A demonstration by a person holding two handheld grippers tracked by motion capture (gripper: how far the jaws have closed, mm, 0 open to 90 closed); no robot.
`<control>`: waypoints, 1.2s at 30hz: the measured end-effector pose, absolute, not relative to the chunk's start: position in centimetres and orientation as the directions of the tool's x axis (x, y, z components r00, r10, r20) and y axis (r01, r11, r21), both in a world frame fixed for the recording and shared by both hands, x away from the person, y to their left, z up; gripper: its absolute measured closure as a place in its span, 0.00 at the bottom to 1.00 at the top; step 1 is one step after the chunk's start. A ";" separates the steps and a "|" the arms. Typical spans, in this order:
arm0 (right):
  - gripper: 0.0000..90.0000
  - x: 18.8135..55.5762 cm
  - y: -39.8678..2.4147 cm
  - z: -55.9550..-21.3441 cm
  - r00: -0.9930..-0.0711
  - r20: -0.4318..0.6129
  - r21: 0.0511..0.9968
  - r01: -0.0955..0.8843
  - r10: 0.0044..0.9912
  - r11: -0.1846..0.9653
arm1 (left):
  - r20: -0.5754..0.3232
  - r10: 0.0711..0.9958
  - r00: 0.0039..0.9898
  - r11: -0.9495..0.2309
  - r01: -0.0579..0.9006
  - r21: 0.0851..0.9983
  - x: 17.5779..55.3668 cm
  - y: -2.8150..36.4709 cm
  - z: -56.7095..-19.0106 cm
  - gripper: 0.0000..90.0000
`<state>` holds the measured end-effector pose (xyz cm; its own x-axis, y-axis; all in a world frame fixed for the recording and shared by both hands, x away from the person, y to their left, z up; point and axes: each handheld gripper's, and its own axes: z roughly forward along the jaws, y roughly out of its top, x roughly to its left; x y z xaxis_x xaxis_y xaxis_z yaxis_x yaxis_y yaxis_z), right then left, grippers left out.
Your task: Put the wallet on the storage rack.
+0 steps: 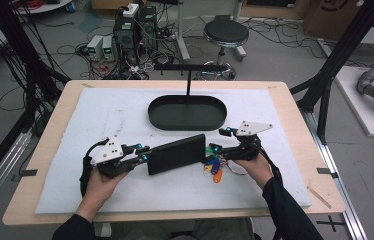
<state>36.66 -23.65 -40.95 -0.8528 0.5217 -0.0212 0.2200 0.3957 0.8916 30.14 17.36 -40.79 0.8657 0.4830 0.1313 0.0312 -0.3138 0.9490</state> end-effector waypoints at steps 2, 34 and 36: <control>0.38 37.4 -22.6 -41.3 -0.877 -0.013 0.884 0.215 0.480 0.416 | 0.132 0.477 0.869 -0.313 0.028 0.950 30.1 17.4 -40.8 0.88; 0.81 36.7 -19.4 -41.9 -0.955 -0.011 0.825 0.159 0.296 0.543 | -0.080 0.460 0.884 -0.298 0.239 0.924 31.7 18.2 -43.2 0.44; 0.81 36.7 -19.4 -42.0 -0.953 0.003 0.823 0.175 0.304 0.541 | -0.107 0.458 0.882 -0.295 0.265 0.918 31.9 18.2 -43.4 0.43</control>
<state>36.70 -19.45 -42.03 -0.9526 0.3042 0.0029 0.1752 0.5408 0.8227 31.90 18.17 -43.43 0.8825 0.4579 -0.1075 0.2648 -0.2949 0.9181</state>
